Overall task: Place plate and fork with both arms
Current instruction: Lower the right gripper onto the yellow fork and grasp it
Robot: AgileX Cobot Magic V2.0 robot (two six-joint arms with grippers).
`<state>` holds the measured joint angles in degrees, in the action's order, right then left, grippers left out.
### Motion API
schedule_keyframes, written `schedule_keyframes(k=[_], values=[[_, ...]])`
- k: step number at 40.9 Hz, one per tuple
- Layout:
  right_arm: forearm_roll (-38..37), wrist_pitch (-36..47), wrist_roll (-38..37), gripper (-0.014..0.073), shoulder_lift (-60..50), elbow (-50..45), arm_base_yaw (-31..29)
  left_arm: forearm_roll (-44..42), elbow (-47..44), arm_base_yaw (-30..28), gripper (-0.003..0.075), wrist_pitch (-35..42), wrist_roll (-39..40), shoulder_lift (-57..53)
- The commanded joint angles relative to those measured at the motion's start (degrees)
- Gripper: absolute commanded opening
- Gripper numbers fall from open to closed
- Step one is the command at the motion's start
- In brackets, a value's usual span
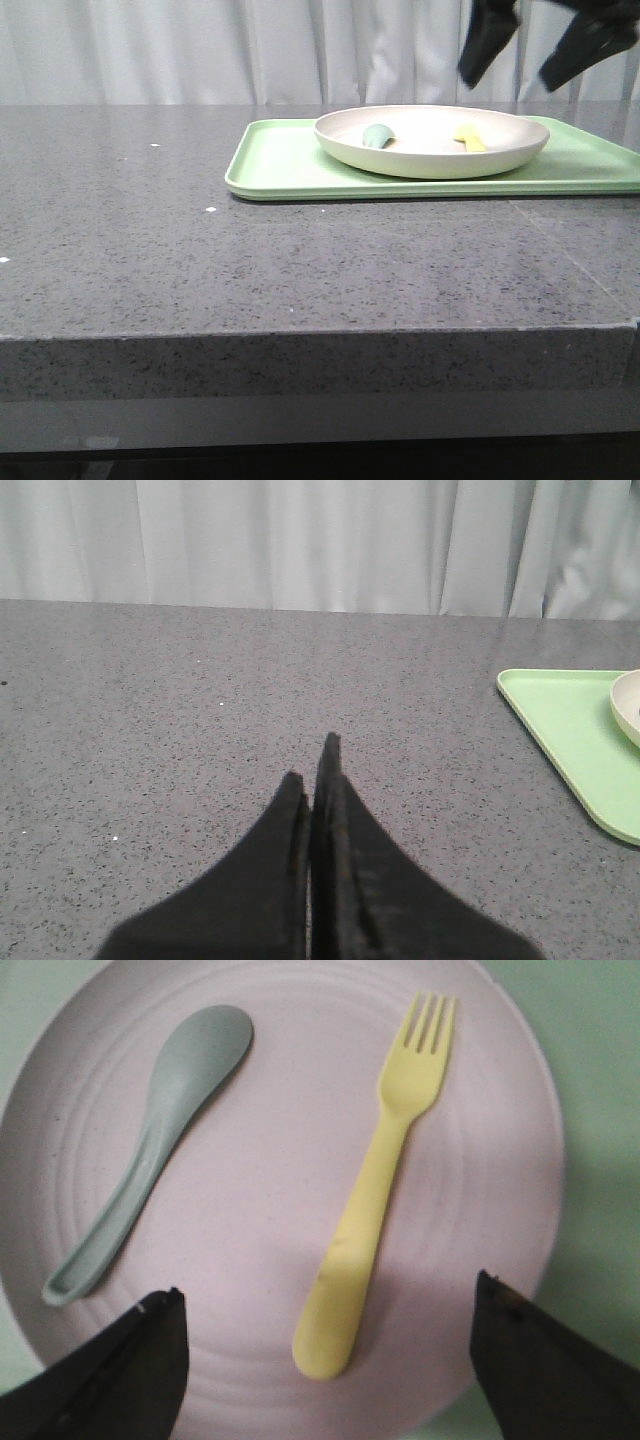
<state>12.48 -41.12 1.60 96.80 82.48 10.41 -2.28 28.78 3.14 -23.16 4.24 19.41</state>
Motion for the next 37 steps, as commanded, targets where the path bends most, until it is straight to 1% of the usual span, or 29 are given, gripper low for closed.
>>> schedule_keyframes(k=[1,6,10,20,34,37], values=[[0.52,0.04,-0.42,0.0601,2.64,6.68,0.41,0.36,1.62,-0.08,-0.0018,4.58,0.16,0.4],[0.47,0.2,-0.86,0.0601,7.01,10.24,0.54,0.36,1.62,-0.08,-0.0018,4.58,0.16,0.4],[0.29,1.43,-0.93,0.0601,8.61,10.55,0.54,0.36,1.62,-0.08,-0.0018,4.58,0.16,0.4],[-1.47,3.83,-0.93,0.0601,9.75,10.55,0.54,0.36,1.62,-0.08,-0.0018,4.58,0.16,0.4],[-2.1,4.01,-0.93,0.0599,11.19,10.55,0.54,0.36,1.62,-0.08,-0.0018,4.58,0.16,0.4],[-2.1,3.69,-0.93,0.0562,11.19,10.55,0.54,0.36,1.62,-0.08,-0.0018,4.58,0.16,0.4]])
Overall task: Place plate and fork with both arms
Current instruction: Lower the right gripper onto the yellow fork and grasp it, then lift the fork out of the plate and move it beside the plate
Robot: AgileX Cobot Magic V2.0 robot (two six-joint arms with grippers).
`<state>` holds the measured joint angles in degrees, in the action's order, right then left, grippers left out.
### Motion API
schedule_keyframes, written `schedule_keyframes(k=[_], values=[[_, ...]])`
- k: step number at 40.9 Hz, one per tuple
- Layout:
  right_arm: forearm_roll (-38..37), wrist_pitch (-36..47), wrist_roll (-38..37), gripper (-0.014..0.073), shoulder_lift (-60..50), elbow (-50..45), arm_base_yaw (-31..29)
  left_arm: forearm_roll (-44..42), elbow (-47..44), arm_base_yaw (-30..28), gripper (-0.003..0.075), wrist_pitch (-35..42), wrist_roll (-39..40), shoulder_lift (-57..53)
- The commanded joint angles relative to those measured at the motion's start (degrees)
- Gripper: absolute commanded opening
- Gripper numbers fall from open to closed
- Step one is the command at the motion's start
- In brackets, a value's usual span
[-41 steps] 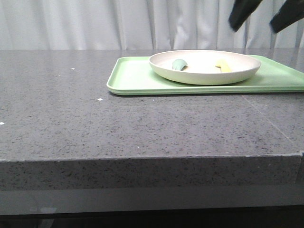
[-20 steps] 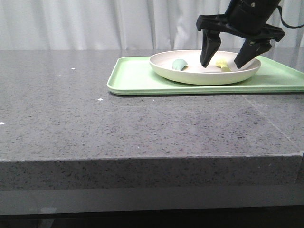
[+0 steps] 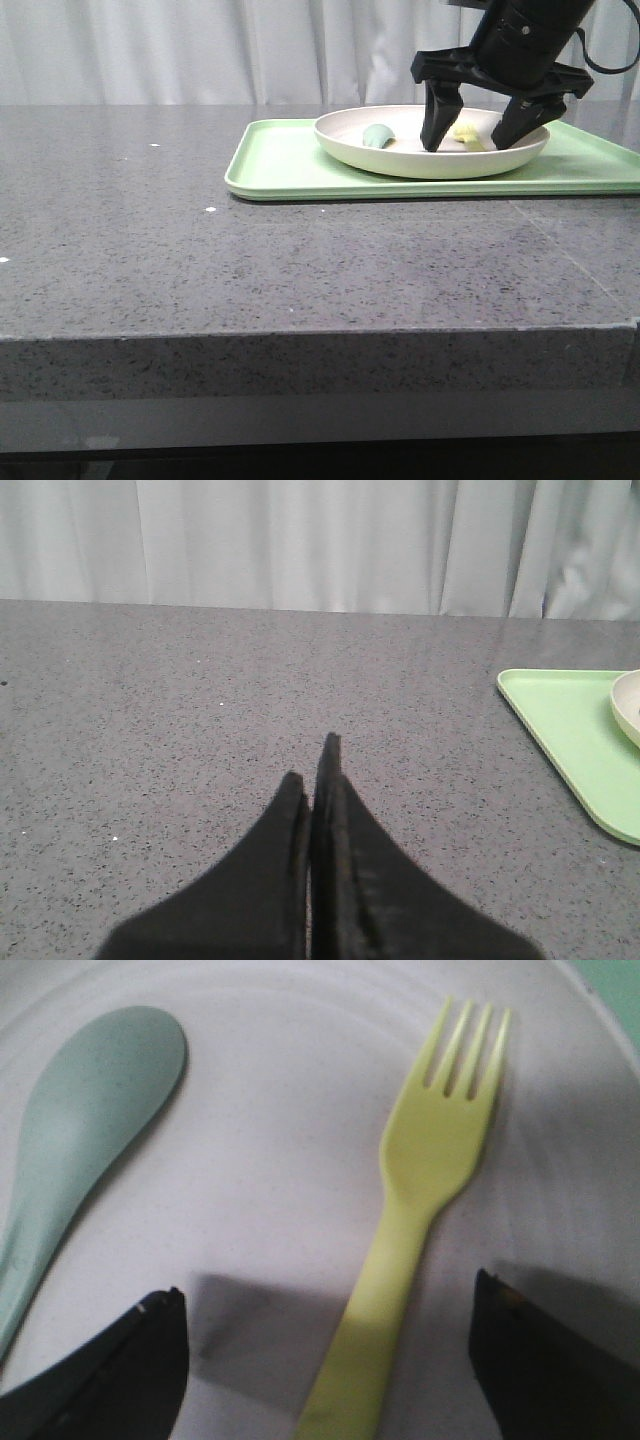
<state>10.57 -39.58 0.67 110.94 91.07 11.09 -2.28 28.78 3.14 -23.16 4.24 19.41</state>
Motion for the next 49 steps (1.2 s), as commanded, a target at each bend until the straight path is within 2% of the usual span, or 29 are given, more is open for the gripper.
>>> schedule_keyframes(k=[1,3,6,11,16,21,33,49], values=[[-0.18,1.9,0.0,0.053,-2.95,1.95,-0.14,0.36,1.62,-0.08,-0.0018,4.58,0.16,0.4],[-0.18,1.57,0.0,0.0465,-2.95,1.95,-0.14,0.36,1.62,-0.08,-0.0018,4.58,0.16,0.4],[-0.18,1.44,0.0,0.0305,-2.95,1.95,-0.14,0.36,1.62,-0.08,-0.0018,4.58,0.16,0.4],[-0.18,1.44,0.05,0.0098,-2.95,1.95,-0.14,0.36,1.62,-0.08,-0.0018,4.58,0.16,0.4],[-0.18,1.44,0.05,-0.0014,-2.95,2.01,-0.14,0.36,1.62,-0.08,-0.0018,4.58,0.16,0.4],[-0.18,1.42,0.05,-0.0048,-2.95,2.37,-0.14,0.36,1.62,-0.08,-0.0018,4.58,0.16,0.4],[-0.18,-1.42,0.05,-0.0048,-5.3,6.9,-0.92,0.36,1.62,-0.08,-0.0018,4.58,0.16,0.4],[-0.18,-4.57,0.05,-0.0048,-7.94,6.97,-10.03,0.36,1.62,-0.08,-0.0018,4.58,0.16,0.4]])
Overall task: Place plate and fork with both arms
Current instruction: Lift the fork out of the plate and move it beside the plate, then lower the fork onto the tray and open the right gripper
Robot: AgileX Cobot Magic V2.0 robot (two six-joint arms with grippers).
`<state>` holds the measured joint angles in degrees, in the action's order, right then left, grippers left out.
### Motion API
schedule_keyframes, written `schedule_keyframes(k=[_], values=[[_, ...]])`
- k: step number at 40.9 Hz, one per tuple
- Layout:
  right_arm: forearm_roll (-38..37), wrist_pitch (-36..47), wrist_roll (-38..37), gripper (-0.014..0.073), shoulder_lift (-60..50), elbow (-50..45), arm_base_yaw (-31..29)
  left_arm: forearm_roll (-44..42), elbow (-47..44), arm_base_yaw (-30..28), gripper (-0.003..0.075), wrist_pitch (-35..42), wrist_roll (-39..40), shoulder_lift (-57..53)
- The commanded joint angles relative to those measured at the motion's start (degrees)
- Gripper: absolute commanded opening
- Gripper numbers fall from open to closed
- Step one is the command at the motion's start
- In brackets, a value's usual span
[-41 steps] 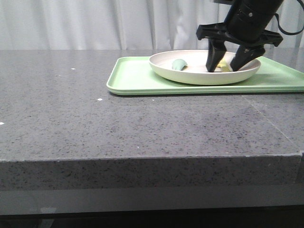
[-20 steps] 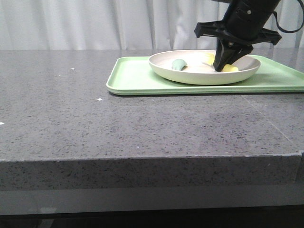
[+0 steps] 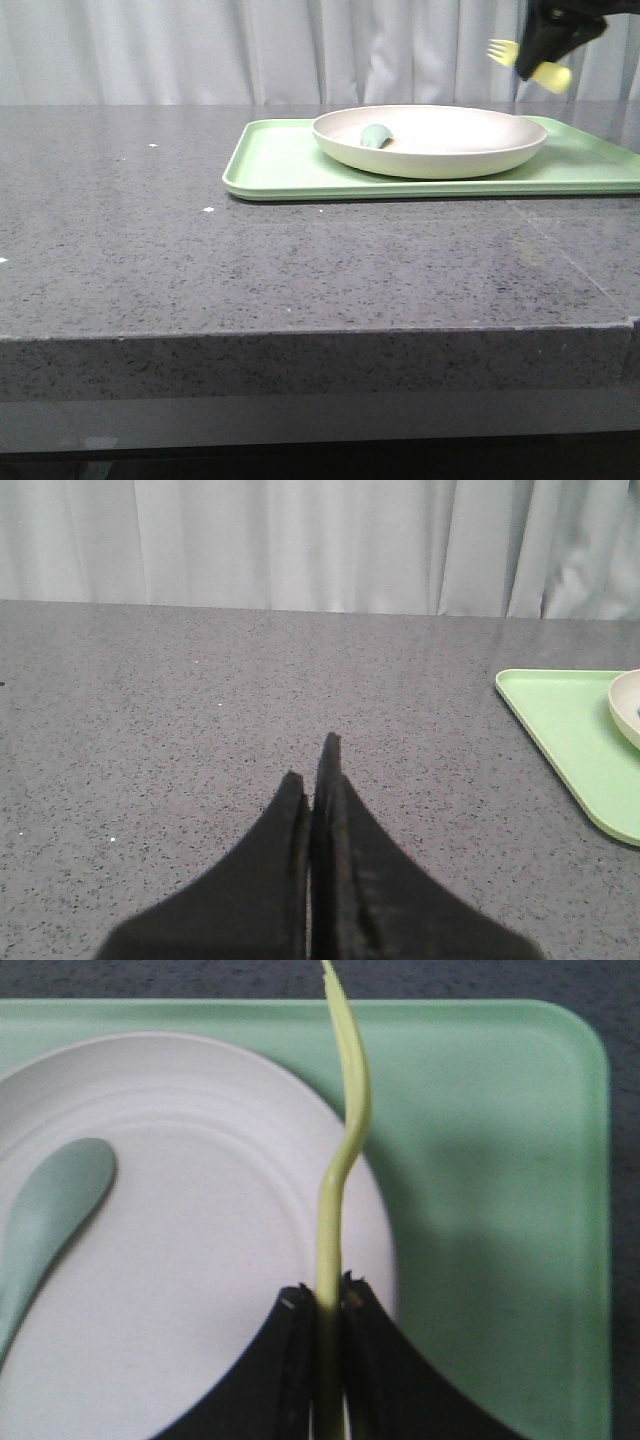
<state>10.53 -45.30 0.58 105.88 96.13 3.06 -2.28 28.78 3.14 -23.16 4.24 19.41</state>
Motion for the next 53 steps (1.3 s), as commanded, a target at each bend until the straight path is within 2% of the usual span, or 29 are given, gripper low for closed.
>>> schedule_keyframes(k=[1,23,33,42,53], values=[[-0.14,0.72,0.15,-0.0048,-2.65,1.86,-2.34,0.36,1.62,-0.08,-0.0018,4.58,0.16,0.4],[-2.95,-1.53,1.02,-0.0036,4.2,1.86,-3.49,0.36,1.62,-0.08,-0.0018,4.58,0.16,0.4],[-2.95,-1.84,1.02,0.0164,4.2,1.86,-3.52,0.36,1.62,-0.08,-0.0018,4.58,0.16,0.4],[-2.89,-1.64,0.92,0.0301,2.28,1.86,-3.63,0.36,1.62,-0.08,-0.0018,4.58,0.16,0.4],[-2.89,-1.05,0.92,0.0307,-5.32,1.86,-3.63,0.36,1.62,-0.08,-0.0018,4.58,0.16,0.4]])
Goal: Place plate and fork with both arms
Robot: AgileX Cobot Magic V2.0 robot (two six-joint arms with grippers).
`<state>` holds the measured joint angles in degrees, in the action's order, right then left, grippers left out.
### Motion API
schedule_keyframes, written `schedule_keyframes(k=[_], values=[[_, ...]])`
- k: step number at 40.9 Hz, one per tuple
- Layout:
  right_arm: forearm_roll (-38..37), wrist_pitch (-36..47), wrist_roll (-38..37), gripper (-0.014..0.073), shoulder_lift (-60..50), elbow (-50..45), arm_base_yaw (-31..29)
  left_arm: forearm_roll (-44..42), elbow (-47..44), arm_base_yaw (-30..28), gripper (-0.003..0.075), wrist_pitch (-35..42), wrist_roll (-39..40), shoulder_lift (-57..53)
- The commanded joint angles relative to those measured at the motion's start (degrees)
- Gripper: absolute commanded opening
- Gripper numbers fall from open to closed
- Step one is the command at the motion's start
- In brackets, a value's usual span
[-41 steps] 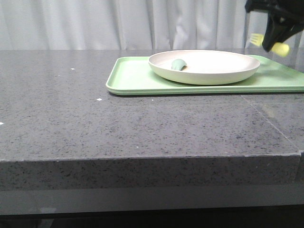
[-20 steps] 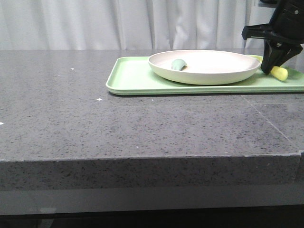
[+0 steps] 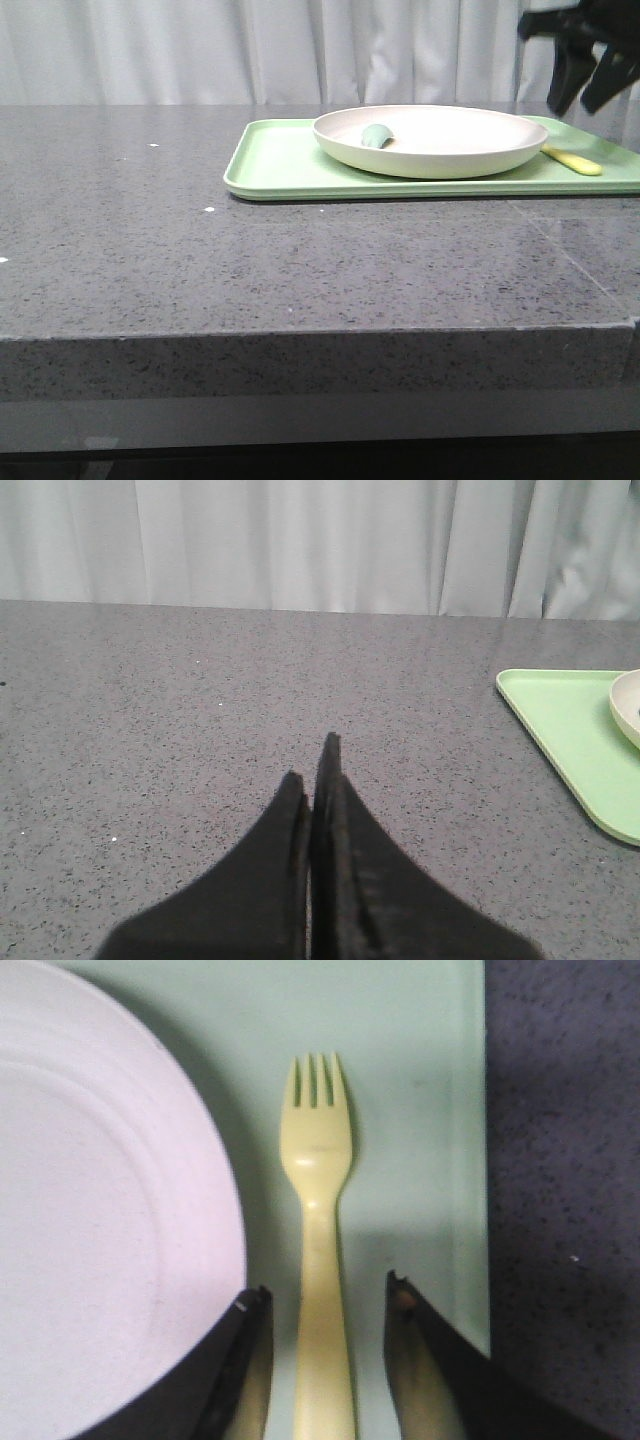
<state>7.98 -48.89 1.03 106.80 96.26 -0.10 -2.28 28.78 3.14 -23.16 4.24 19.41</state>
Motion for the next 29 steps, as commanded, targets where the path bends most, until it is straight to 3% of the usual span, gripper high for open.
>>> schedule_keyframes(k=[1,5,14,23,29], values=[[-0.34,2.49,0.46,0.0296,-7.04,1.73,-0.46,0.36,1.62,-0.08,-0.0018,4.58,0.16,0.4],[-0.34,1.82,0.46,0.0204,-10.64,1.73,-0.46,0.36,1.62,-0.08,-0.0018,4.58,0.16,0.4],[-0.34,-1.07,0.52,-0.0113,-18.08,1.73,-0.35,0.36,1.62,-0.08,-0.0018,4.58,0.16,0.4],[-0.34,-1.67,3.32,-0.0121,-28.72,-4.15,-0.35,0.36,1.62,-0.08,-0.0018,4.58,0.16,0.4],[-0.34,3.56,4.03,-0.0121,-38.74,-17.46,-0.35,0.36,1.62,-0.08,-0.0018,4.58,0.16,0.4]])
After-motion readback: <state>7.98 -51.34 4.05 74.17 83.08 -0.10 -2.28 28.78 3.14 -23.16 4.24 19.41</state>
